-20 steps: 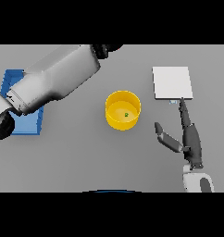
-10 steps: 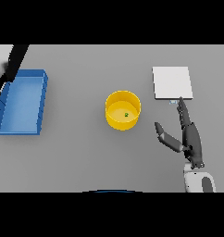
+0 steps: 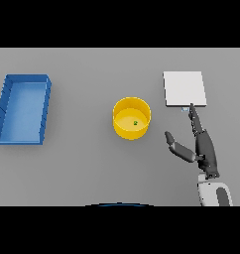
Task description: Pick up the red beaker and tilt it to pour out 1 green nut into yellow bowl. Pick up the yellow bowl and place it on the metallic measuring scale.
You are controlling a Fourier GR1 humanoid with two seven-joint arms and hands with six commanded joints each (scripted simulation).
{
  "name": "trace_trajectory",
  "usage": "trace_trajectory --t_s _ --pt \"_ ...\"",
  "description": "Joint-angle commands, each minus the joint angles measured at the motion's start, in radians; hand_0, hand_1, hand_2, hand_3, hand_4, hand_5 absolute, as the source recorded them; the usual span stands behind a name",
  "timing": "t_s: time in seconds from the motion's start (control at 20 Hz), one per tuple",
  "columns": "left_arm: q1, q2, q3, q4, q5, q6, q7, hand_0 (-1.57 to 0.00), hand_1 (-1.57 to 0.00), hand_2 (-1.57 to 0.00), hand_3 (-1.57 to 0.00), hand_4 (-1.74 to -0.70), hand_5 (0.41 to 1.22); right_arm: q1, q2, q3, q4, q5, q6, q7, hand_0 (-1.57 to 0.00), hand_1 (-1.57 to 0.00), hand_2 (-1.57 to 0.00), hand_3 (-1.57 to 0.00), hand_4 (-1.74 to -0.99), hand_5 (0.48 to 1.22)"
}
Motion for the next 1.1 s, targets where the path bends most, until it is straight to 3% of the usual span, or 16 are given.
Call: trace_trajectory --t_s 0.0,0.25,0.4,0.6,0.75,0.85,0.9,0.95,1.0,1.05 --pt "0.059 0.008 0.01 -0.05 0.029 0.041 0.035 -1.57 -1.57 -1.57 -1.45 -1.74 1.221 0.001 -0.004 0.002 0.0 0.005 0.001 -0.001 0.0 0.0 0.0 0.0 -1.209 0.62" --pt "0.33 0.072 0.004 -0.322 0.12 0.208 0.21 -1.57 -1.57 -1.57 -1.45 -1.74 1.221 0.016 -0.005 0.015 -0.015 0.02 0.002 -0.002 0.0 0.0 0.0 0.0 -1.206 0.657" --pt "0.456 0.092 -0.008 -0.427 0.16 0.28 0.233 -1.57 -1.57 -1.57 -1.45 -1.74 1.221 0.001 -0.005 0.011 -0.003 0.021 -0.002 0.02 0.0 0.0 0.0 0.0 -1.217 0.664" --pt "0.527 0.087 -0.036 -0.453 0.201 0.35 0.247 -1.57 -1.57 -1.57 -1.51 -1.74 1.221 0.01 -0.003 0.015 -0.009 0.024 -0.004 -0.001 0.0 0.0 0.0 0.0 -1.217 0.666" --pt "0.54 0.088 -0.068 -0.441 0.226 0.38 0.247 -1.57 -1.57 -1.57 -1.54 -1.74 1.117 0.02 -0.011 0.011 -0.007 0.025 -0.003 -0.014 0.0 0.0 0.0 0.0 -1.207 0.665" --pt "0.533 0.096 -0.101 -0.417 0.242 0.382 0.247 -1.57 -1.57 -1.57 -1.55 -1.74 0.967 0.008 -0.014 0.008 -0.013 0.012 0.006 -0.007 0.0 0.0 0.0 0.0 -1.205 0.664" --pt "0.539 0.108 -0.122 -0.428 0.248 0.376 0.246 -1.57 -1.57 -1.57 -1.55 -1.67 0.908 0.012 -0.012 0.014 -0.025 0.018 0.002 -0.014 0.0 0.0 0.0 0.0 -1.202 0.667" --pt "0.539 0.115 -0.131 -0.432 0.253 0.36 0.249 -1.57 -1.57 -1.57 -1.5 -1.53 0.865 0.013 -0.014 0.011 -0.022 0.017 0.003 -0.009 0.0 0.0 0.0 0.0 -1.197 0.664" --pt "0.541 0.118 -0.133 -0.44 0.25 0.343 0.247 -1.56 -1.45 -1.43 -1.36 -1.37 0.83 0.014 -0.014 0.011 -0.022 0.017 0.003 -0.008 0.0 0.0 0.0 0.0 -1.192 0.663" --pt "0.547 0.132 -0.139 -0.475 0.285 0.285 0.245 -1.46 -1.18 -1.19 -1.13 -1.23 0.803 0.022 -0.006 0.015 -0.022 0.017 0.001 -0.008 0.0 0.0 0.0 0.0 -1.188 0.663"
